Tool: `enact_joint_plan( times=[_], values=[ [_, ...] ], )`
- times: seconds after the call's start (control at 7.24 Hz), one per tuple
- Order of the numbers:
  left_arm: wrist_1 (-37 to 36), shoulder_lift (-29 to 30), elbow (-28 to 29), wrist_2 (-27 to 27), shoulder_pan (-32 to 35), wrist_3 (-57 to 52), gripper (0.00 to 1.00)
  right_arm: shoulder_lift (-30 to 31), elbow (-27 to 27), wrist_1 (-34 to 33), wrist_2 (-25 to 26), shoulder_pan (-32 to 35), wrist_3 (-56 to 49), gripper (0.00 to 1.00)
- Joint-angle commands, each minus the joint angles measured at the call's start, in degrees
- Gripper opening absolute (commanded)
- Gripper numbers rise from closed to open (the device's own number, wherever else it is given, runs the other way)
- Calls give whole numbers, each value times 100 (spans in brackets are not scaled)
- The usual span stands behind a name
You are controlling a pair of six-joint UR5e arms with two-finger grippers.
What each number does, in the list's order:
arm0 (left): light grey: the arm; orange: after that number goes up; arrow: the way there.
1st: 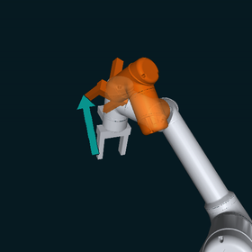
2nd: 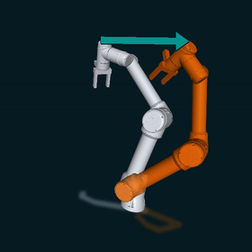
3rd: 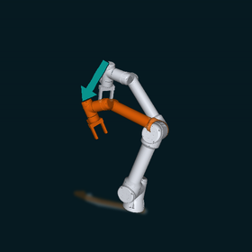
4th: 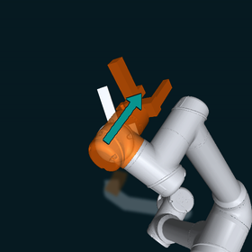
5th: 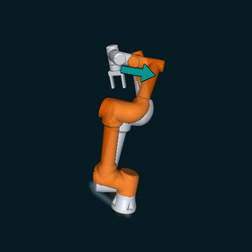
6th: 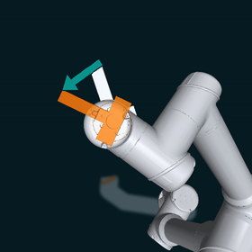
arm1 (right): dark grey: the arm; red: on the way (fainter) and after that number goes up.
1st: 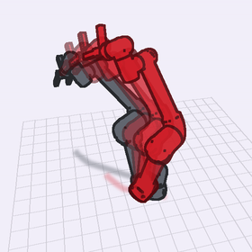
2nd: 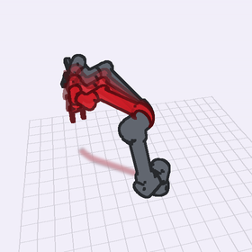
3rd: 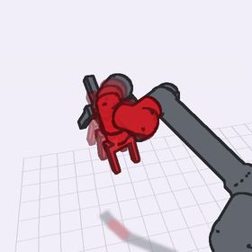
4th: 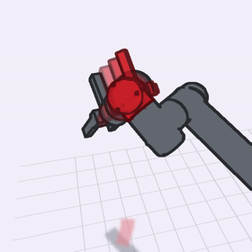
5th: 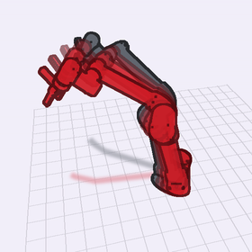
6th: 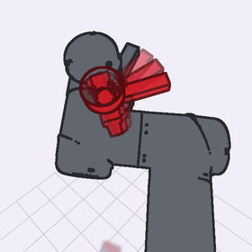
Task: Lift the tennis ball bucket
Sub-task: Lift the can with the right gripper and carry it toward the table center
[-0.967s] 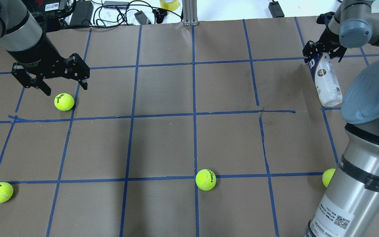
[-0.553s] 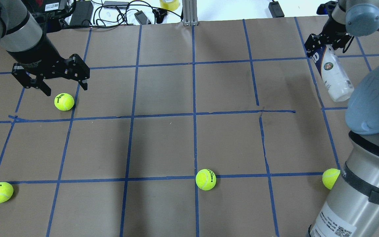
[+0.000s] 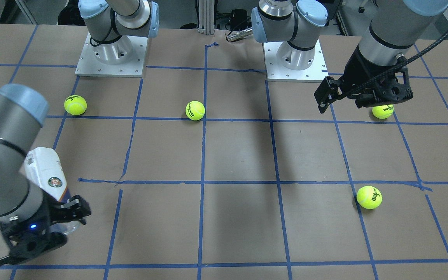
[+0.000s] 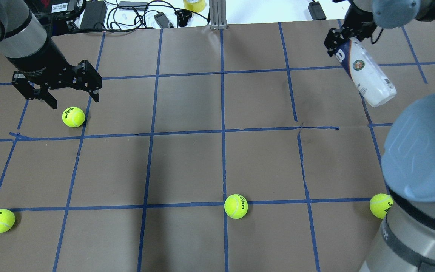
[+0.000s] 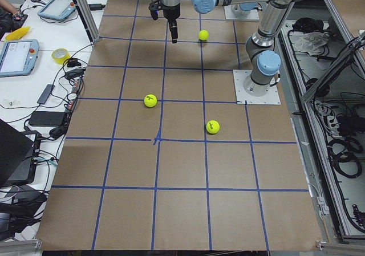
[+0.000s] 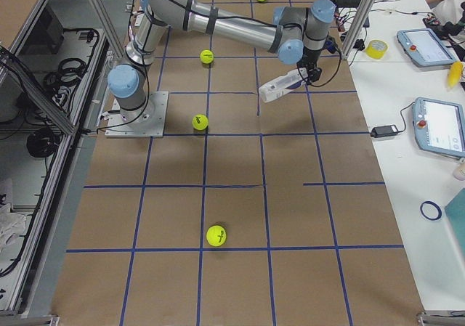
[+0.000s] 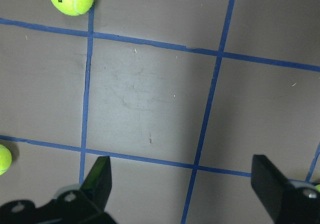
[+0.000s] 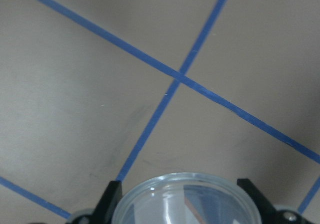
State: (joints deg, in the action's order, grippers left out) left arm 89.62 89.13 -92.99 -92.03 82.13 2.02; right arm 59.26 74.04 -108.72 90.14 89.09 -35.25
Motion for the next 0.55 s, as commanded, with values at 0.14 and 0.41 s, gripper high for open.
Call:
enact_joint_plan(
  times=[0.14, 0.41],
  values=[
    [-6, -1, 18, 0, -13, 0, 100, 156, 584, -640, 275, 1046, -1180, 3],
    [-67, -54, 18, -8, -65, -26, 100, 77, 1032, -1507, 933, 1897, -1395, 0]
  ],
)
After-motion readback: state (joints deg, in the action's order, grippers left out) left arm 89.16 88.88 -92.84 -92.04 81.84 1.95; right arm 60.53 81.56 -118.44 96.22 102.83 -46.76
